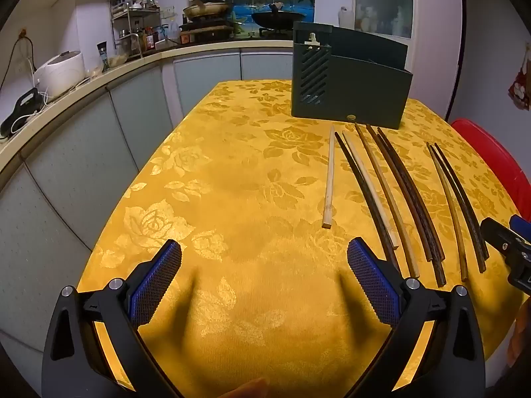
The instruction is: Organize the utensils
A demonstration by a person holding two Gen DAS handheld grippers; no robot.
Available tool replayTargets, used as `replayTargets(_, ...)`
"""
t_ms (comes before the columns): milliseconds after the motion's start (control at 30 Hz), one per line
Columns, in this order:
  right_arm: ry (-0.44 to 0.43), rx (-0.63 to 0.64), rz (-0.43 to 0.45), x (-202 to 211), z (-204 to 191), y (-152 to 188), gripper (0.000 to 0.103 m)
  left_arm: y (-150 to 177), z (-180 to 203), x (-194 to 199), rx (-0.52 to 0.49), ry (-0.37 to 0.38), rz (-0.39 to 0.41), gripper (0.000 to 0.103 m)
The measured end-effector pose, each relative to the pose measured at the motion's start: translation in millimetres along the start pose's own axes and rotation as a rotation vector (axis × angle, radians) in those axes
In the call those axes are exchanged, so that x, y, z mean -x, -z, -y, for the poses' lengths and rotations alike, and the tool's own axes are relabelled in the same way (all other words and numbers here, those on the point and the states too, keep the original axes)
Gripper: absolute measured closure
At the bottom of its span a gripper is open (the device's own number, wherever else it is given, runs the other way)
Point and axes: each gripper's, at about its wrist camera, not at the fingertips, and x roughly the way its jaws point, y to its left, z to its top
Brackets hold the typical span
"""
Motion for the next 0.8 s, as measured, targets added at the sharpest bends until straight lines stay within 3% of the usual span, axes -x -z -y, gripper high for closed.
replayTargets(800, 0.001, 0.002, 0.002, 0.5, 0.2, -0.7, 0.006, 2.0, -2.8, -0.2, 0.001, -0.003, -0.002, 0.005)
